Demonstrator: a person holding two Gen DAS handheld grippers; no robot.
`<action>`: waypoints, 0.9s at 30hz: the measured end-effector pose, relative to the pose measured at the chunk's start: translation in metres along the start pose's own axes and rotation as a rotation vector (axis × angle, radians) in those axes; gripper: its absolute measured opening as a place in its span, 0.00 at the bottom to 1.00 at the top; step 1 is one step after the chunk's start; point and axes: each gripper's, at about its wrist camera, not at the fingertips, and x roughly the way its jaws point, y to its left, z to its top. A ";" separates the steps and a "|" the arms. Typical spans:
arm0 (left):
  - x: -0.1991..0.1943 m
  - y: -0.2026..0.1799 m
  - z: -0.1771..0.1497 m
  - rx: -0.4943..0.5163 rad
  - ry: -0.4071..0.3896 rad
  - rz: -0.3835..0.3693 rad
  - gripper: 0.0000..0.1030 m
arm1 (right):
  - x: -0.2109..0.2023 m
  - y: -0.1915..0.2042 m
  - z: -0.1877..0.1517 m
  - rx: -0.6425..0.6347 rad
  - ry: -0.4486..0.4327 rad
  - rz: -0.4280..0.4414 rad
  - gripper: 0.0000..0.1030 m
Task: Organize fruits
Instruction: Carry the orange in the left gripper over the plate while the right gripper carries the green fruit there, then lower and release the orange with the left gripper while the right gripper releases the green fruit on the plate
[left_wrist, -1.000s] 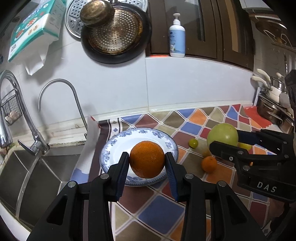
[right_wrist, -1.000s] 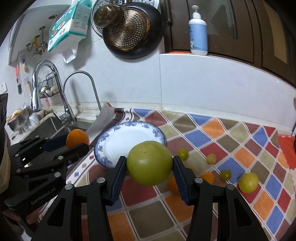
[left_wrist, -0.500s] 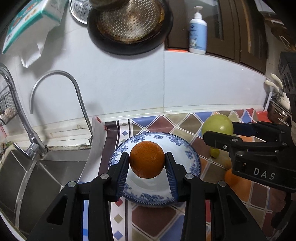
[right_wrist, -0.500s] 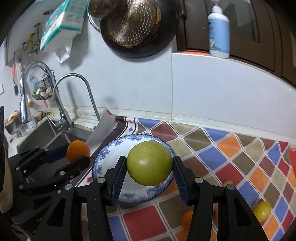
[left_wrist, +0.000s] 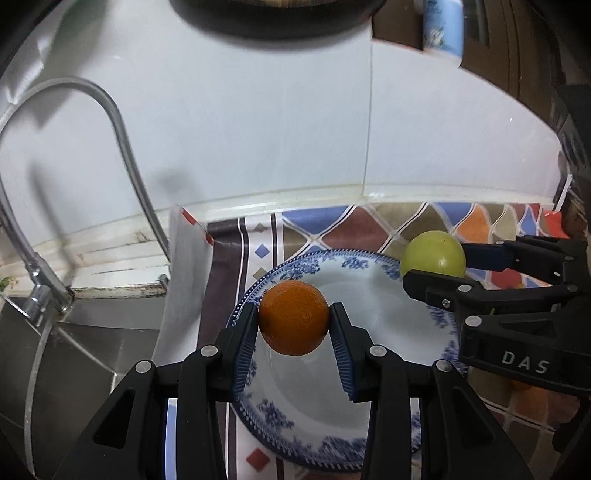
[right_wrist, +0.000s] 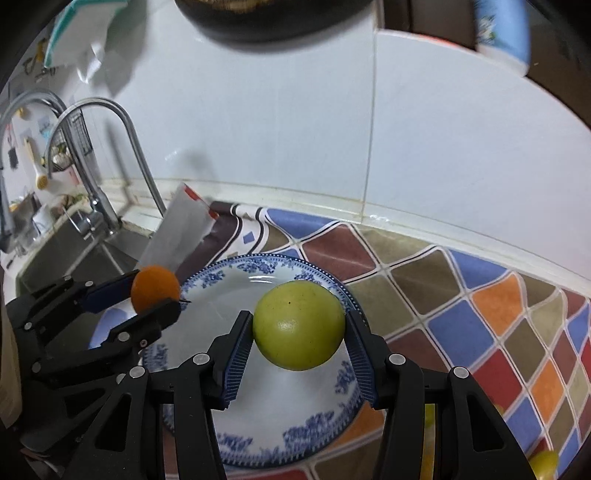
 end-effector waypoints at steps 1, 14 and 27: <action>0.008 0.001 0.000 0.002 0.013 0.003 0.38 | 0.006 -0.001 0.001 0.001 0.010 0.001 0.50; 0.050 0.005 -0.003 0.012 0.103 -0.020 0.38 | 0.052 -0.008 -0.004 0.012 0.103 -0.008 0.50; 0.026 0.010 -0.003 -0.022 0.071 -0.001 0.48 | 0.041 -0.008 -0.004 0.014 0.068 -0.032 0.51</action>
